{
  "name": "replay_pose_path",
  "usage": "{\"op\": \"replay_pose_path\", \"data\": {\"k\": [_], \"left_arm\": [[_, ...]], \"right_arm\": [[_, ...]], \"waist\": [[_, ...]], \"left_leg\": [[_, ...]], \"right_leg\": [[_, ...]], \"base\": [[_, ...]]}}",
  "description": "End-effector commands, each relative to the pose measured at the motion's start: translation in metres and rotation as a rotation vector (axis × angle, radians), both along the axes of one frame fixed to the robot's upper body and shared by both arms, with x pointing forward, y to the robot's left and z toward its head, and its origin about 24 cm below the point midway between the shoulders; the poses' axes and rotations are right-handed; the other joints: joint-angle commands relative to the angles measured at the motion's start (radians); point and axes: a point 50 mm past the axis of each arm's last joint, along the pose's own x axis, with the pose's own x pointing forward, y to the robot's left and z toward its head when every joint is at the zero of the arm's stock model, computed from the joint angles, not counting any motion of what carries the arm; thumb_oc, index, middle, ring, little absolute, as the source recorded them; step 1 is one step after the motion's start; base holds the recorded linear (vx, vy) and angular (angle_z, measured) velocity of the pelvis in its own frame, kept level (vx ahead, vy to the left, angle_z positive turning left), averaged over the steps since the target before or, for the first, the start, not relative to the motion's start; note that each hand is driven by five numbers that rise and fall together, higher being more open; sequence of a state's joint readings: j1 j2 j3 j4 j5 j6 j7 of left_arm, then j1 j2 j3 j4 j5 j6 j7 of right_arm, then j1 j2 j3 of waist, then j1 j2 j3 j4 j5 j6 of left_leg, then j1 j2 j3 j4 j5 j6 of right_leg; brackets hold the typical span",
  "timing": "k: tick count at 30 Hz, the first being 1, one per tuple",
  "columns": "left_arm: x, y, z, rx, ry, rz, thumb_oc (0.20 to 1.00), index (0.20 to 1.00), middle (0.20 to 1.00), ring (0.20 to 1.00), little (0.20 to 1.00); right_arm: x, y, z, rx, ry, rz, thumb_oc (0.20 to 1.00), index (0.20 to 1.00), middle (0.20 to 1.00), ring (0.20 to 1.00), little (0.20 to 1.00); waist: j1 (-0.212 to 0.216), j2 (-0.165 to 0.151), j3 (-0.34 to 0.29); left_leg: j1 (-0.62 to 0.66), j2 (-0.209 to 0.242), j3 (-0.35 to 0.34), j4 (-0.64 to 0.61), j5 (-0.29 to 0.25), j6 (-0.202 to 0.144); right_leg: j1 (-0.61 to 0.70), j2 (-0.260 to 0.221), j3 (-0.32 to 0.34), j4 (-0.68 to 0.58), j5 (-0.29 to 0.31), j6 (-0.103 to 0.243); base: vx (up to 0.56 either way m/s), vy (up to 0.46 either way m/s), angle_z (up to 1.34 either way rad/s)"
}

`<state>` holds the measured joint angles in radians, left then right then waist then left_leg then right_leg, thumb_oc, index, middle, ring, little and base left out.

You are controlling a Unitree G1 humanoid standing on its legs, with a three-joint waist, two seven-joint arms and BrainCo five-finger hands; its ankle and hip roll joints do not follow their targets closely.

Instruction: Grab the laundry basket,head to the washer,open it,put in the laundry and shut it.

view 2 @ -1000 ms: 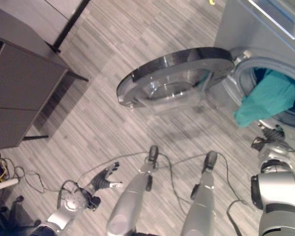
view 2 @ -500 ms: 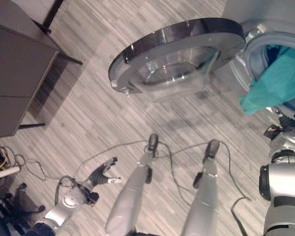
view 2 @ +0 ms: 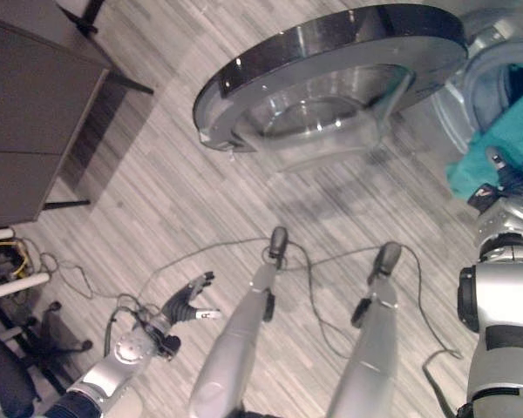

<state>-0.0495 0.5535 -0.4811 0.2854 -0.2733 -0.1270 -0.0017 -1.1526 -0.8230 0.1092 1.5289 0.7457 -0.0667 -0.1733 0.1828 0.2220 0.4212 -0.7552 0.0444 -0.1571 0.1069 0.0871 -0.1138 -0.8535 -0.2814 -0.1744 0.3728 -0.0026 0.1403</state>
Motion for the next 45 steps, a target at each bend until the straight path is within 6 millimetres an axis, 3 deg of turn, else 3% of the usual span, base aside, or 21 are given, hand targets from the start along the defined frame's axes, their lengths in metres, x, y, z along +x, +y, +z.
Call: {"op": "replay_pose_path", "data": {"k": [1,2,3,4,5,7,8,11,13,15,24,28,29,30,33,35,38,39,40,43,45], "left_arm": [[-0.008,0.003,-0.003,0.014,0.009,-0.006,1.0,1.0,1.0,1.0,1.0],[-0.008,0.004,-0.002,0.015,0.007,-0.002,1.0,1.0,1.0,1.0,1.0],[-0.008,0.004,-0.002,0.014,0.004,-0.001,1.0,1.0,1.0,1.0,1.0],[-0.008,0.004,-0.002,0.013,0.004,-0.001,1.0,1.0,1.0,1.0,1.0],[-0.007,0.004,-0.001,0.005,0.001,0.003,1.0,1.0,1.0,1.0,1.0],[-0.007,0.004,-0.001,0.004,0.001,0.003,1.0,1.0,1.0,1.0,1.0],[-0.007,0.002,0.001,-0.009,-0.004,0.004,1.0,1.0,1.0,1.0,1.0],[-0.006,0.002,0.002,-0.015,-0.009,0.007,1.0,1.0,1.0,1.0,1.0],[-0.005,0.004,0.003,-0.013,-0.017,0.012,1.0,1.0,1.0,1.0,1.0],[-0.005,0.004,0.004,-0.013,-0.019,0.016,1.0,1.0,1.0,1.0,1.0],[-0.006,0.019,0.007,0.004,-0.025,0.069,1.0,1.0,1.0,1.0,1.0],[0.0,0.028,0.012,0.015,-0.05,0.119,1.0,1.0,1.0,1.0,1.0],[-0.001,0.028,0.012,0.016,-0.05,0.122,1.0,1.0,1.0,1.0,1.0],[0.0,0.028,0.012,0.015,-0.05,0.122,1.0,1.0,1.0,1.0,1.0],[-0.008,0.032,0.008,0.038,-0.037,0.117,1.0,1.0,1.0,1.0,1.0],[-0.009,0.031,0.008,0.031,-0.039,0.116,1.0,1.0,1.0,1.0,1.0],[-0.006,0.031,0.012,0.029,-0.058,0.112,1.0,1.0,1.0,1.0,1.0],[-0.003,0.03,0.014,0.025,-0.066,0.117,1.0,1.0,1.0,1.0,1.0],[-0.002,0.029,0.014,0.021,-0.068,0.12,1.0,1.0,1.0,1.0,1.0],[-0.002,0.024,0.014,0.003,-0.065,0.112,1.0,1.0,1.0,1.0,1.0],[-0.003,0.026,0.013,0.008,-0.061,0.113,1.0,1.0,1.0,1.0,1.0]], "right_arm": [[-0.019,-0.024,0.011,-0.081,-0.016,-0.082,1.0,1.0,1.0,1.0,1.0],[-0.022,-0.029,0.019,-0.081,-0.041,-0.103,0.818,0.818,0.818,0.818,0.818],[-0.023,-0.03,0.024,-0.08,-0.054,-0.11,0.74,0.74,0.74,0.74,0.74],[-0.023,-0.03,0.024,-0.08,-0.054,-0.11,0.74,0.74,0.74,0.74,0.74],[-0.026,-0.034,0.03,-0.076,-0.079,-0.125,0.598,0.598,0.598,0.598,0.598],[-0.026,-0.034,0.03,-0.076,-0.08,-0.125,0.586,0.586,0.586,0.586,0.586],[-0.025,-0.033,0.032,-0.069,-0.092,-0.124,0.482,0.482,0.482,0.482,0.482],[-0.025,-0.033,0.032,-0.06,-0.102,-0.129,0.416,0.416,0.416,0.416,0.416],[-0.024,-0.032,0.034,-0.043,-0.126,-0.136,0.25,0.25,0.25,0.25,0.25],[-0.024,-0.032,0.035,-0.035,-0.135,-0.14,0.2,0.2,0.2,0.2,0.2],[-0.031,-0.039,0.071,-0.02,-0.302,-0.202,0.2,0.2,0.2,0.2,0.2],[-0.057,-0.036,0.174,-0.1,-0.731,-0.284,0.2,0.2,0.2,0.2,0.2],[-0.066,-0.034,0.191,-0.138,-0.784,-0.305,0.2,0.2,0.2,0.2,0.2],[-0.066,-0.034,0.192,-0.139,-0.785,-0.305,0.2,0.2,0.2,0.2,0.2],[-0.108,-0.032,0.244,-0.258,-0.971,-0.408,0.2,0.2,0.2,0.2,0.2],[-0.106,-0.029,0.245,-0.264,-0.98,-0.402,0.2,0.2,0.2,0.2,0.2],[-0.075,-0.035,0.201,-0.18,-0.806,-0.374,0.206,0.206,0.206,0.206,0.206],[-0.056,-0.039,0.164,-0.052,-0.687,-0.326,0.909,0.909,0.909,0.909,0.909],[-0.047,-0.037,0.15,0.01,-0.663,-0.296,1.0,1.0,1.0,1.0,1.0],[-0.024,-0.027,0.103,0.067,-0.514,-0.234,1.0,1.0,1.0,1.0,1.0],[-0.024,-0.027,0.1,0.07,-0.511,-0.234,1.0,1.0,1.0,1.0,1.0]], "waist": [[0.005,0.025,-0.041],[0.009,0.027,-0.042],[0.013,0.027,-0.045],[0.013,0.027,-0.046],[0.016,0.026,-0.049],[0.017,0.026,-0.051],[0.02,0.026,-0.054],[0.022,0.025,-0.058],[0.022,0.023,-0.062],[0.021,0.022,-0.063],[0.005,-0.005,-0.077],[-0.021,-0.036,-0.076],[-0.024,-0.037,-0.077],[-0.025,-0.035,-0.075],[-0.021,-0.035,-0.096],[-0.022,-0.028,-0.096],[-0.016,-0.026,-0.093],[-0.015,-0.028,-0.087],[-0.016,-0.028,-0.083],[-0.015,-0.021,-0.069],[-0.015,-0.024,-0.072]], "left_leg": [[-0.017,0.089,-0.024,-0.037,0.027,-0.044],[-0.018,0.088,-0.026,-0.053,0.035,-0.045],[-0.02,0.089,-0.026,-0.068,0.044,-0.048],[-0.02,0.089,-0.026,-0.068,0.044,-0.048],[-0.02,0.09,-0.027,-0.095,0.053,-0.05],[-0.02,0.09,-0.026,-0.098,0.055,-0.051],[-0.021,0.091,-0.027,-0.113,0.063,-0.052],[-0.022,0.092,-0.026,-0.125,0.068,-0.054],[-0.023,0.093,-0.026,-0.133,0.072,-0.055],[-0.023,0.093,-0.025,-0.135,0.072,-0.055],[-0.006,0.1,-0.016,-0.13,0.064,-0.062],[0.005,0.106,-0.007,-0.109,0.069,-0.068],[0.007,0.106,-0.008,-0.109,0.068,-0.069],[0.007,0.107,-0.008,-0.109,0.068,-0.069],[0.006,0.108,-0.014,-0.126,0.075,-0.075],[0.004,0.108,-0.013,-0.127,0.076,-0.074],[-0.002,0.106,-0.009,-0.123,0.074,-0.071],[-0.006,0.108,-0.004,-0.124,0.075,-0.07],[-0.008,0.109,-0.002,-0.124,0.076,-0.07],[-0.013,0.11,0.002,-0.119,0.076,-0.069],[-0.012,0.11,0.002,-0.118,0.075,-0.069]], "right_leg": [[-0.044,-0.038,0.016,0.062,-0.072,0.06],[-0.053,-0.036,0.016,0.068,-0.076,0.06],[-0.064,-0.036,0.015,0.074,-0.081,0.06],[-0.064,-0.036,0.015,0.074,-0.081,0.06],[-0.077,-0.035,0.011,0.08,-0.085,0.062],[-0.08,-0.035,0.012,0.082,-0.086,0.062],[-0.089,-0.036,0.008,0.085,-0.088,0.062],[-0.094,-0.034,0.006,0.089,-0.091,0.062],[-0.098,-0.032,0.004,0.089,-0.092,0.061],[-0.099,-0.031,0.004,0.089,-0.092,0.06],[-0.066,-0.023,0.002,0.057,-0.08,0.059],[-0.033,-0.017,-0.005,0.006,-0.031,0.052],[-0.029,-0.018,-0.006,0.003,-0.03,0.053],[-0.028,-0.018,-0.006,0.002,-0.03,0.053],[-0.027,-0.025,-0.01,0.002,-0.033,0.057],[-0.033,-0.024,-0.009,0.005,-0.033,0.057],[-0.041,-0.02,-0.001,0.001,-0.026,0.056],[-0.045,-0.018,0.0,-0.004,-0.023,0.056],[-0.048,-0.016,0.003,-0.005,-0.022,0.056],[-0.051,-0.016,0.006,0.001,-0.024,0.055],[-0.049,-0.016,0.005,0.0,-0.024,0.055]], "base": [[0.01,-0.02,0.14],[0.02,-0.019,0.07],[0.02,-0.019,0.04],[0.03,-0.032,0.03],[0.0,0.0,0.0],[0.01,-0.01,0.02],[0.01,-0.019,0.04],[0.0,0.0,0.0],[0.0,0.0,0.0],[0.0,0.0,0.0],[0.0,0.0,0.0],[-0.07,0.016,-0.12],[-0.01,0.005,-0.12],[0.0,0.006,-0.12],[0.01,0.008,-0.08],[0.0,0.0,0.0],[0.0,0.0,0.0],[0.0,0.0,0.0],[0.0,0.0,0.0],[0.0,0.004,-0.03],[0.0,0.002,-0.03]]}}
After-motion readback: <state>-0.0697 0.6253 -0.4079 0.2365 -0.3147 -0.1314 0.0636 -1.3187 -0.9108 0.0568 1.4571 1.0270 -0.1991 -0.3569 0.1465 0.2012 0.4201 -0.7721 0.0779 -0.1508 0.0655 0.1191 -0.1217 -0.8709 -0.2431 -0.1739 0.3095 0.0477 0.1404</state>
